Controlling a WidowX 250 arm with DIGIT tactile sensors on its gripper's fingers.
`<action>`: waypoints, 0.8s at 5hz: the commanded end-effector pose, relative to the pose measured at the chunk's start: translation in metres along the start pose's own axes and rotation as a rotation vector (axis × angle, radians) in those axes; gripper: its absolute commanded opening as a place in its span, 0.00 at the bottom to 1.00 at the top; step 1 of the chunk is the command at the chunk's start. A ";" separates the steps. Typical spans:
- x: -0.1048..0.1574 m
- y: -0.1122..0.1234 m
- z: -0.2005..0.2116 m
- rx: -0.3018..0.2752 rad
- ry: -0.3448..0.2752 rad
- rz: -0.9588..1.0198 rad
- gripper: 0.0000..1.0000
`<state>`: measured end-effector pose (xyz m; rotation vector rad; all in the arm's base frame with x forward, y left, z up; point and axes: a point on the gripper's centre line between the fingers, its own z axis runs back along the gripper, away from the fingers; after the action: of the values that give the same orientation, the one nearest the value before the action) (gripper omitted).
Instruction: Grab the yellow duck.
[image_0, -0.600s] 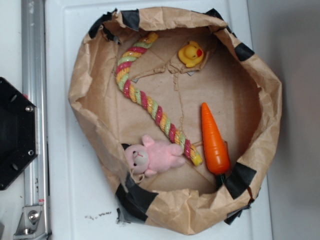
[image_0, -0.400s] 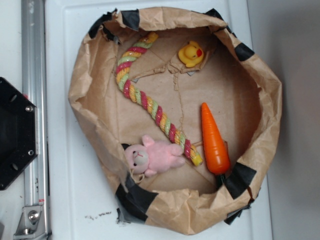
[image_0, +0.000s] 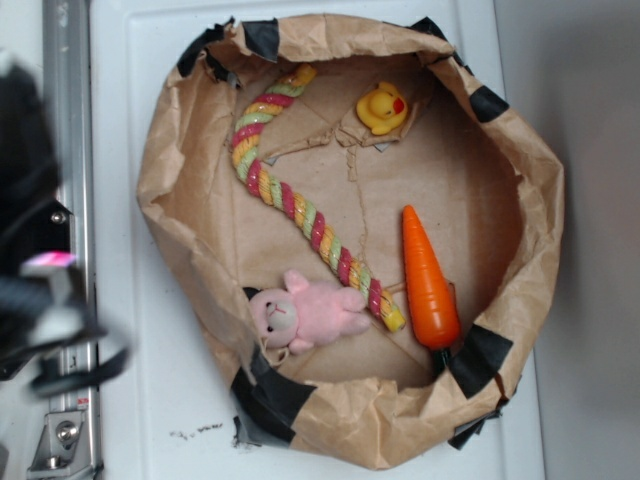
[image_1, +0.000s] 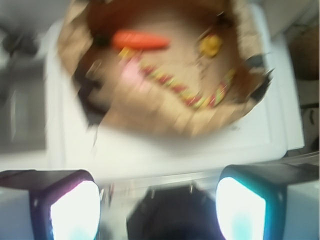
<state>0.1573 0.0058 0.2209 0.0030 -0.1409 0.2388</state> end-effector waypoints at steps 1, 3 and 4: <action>0.054 0.003 -0.035 0.025 -0.067 0.503 1.00; 0.079 0.006 -0.053 0.055 -0.102 0.751 1.00; 0.079 0.006 -0.053 0.055 -0.102 0.751 1.00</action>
<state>0.2390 0.0223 0.1636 0.0395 -0.1767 0.9893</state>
